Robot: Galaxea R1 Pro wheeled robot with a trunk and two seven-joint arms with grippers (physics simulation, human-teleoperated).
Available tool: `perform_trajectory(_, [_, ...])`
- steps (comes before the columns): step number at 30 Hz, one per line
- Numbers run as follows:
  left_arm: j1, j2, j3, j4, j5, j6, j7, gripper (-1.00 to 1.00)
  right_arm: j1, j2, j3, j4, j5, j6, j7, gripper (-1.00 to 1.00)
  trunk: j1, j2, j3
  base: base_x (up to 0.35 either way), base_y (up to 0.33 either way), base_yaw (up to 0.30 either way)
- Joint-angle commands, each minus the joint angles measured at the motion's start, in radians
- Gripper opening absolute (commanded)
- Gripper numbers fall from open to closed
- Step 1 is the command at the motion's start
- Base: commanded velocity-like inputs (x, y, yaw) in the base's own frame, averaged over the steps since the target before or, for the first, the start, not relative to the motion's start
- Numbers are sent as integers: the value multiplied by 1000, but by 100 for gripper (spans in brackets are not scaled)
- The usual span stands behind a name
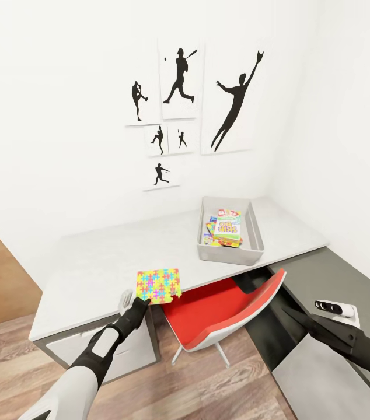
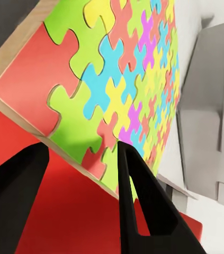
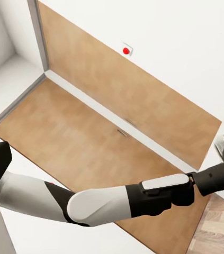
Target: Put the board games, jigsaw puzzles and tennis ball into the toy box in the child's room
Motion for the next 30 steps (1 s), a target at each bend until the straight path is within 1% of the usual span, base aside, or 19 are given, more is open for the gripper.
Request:
perform_trajectory(1, [-1, -1, 6, -1, 6, 10, -20, -100, -1, -1, 1, 0, -5, 8, 0, 100, 0, -2, -1, 0, 0, -22])
perform_trajectory(3, [-1, -1, 6, -1, 6, 10, -43, -100, -1, -1, 1, 0, -5, 8, 0, 100, 0, -2, 0, 0, 0, -56])
perform_trajectory(6, [-1, 1, 6, -1, 3, 13, -116, -100, -1, -1, 1, 0, -6, 6, 1, 100, 0, -2, 3, 0, 0, -127])
perform_trajectory(11, [0, 5, 6, -1, 3, 16, -147, -100, -1, -1, 1, 0, -6, 6, 2, 100, 0, -2, 9, 0, 0, -163])
perform_trajectory(17, [1, 24, 4, -2, 6, 20, -177, -100, -1, -1, 0, 0, -5, 6, 2, 100, 0, -2, 17, 0, 0, -174])
perform_trajectory(20, [1, 34, 3, -2, 7, 27, -214, -100, -1, -1, 0, 0, -5, 6, 1, 100, 0, -2, 21, 0, 0, -175])
perform_trajectory(22, [1, 44, 4, -2, 5, 51, -258, -100, -1, -1, 0, 0, -5, 6, 2, 100, 0, -2, 24, 0, 0, -176])
perform_trajectory(23, [1, 47, 4, -2, 5, 61, -267, -100, -1, -1, 0, 0, -5, 6, 2, 100, 0, -2, 25, 0, 0, -176])
perform_trajectory(25, [1, 65, 5, -3, 4, 105, -291, -100, -1, -1, 0, 0, -5, 6, 2, 100, 0, -2, 28, 0, 0, -176])
perform_trajectory(29, [2, 90, 5, -16, 5, 155, -304, -100, -1, -1, 0, 0, -5, 6, 1, 100, 0, -2, 33, 0, 0, -176])
perform_trajectory(30, [3, 101, 4, -34, 6, 174, -307, -100, -1, -1, 1, 0, -5, 6, 1, 100, 0, -2, 35, 0, 0, -176])
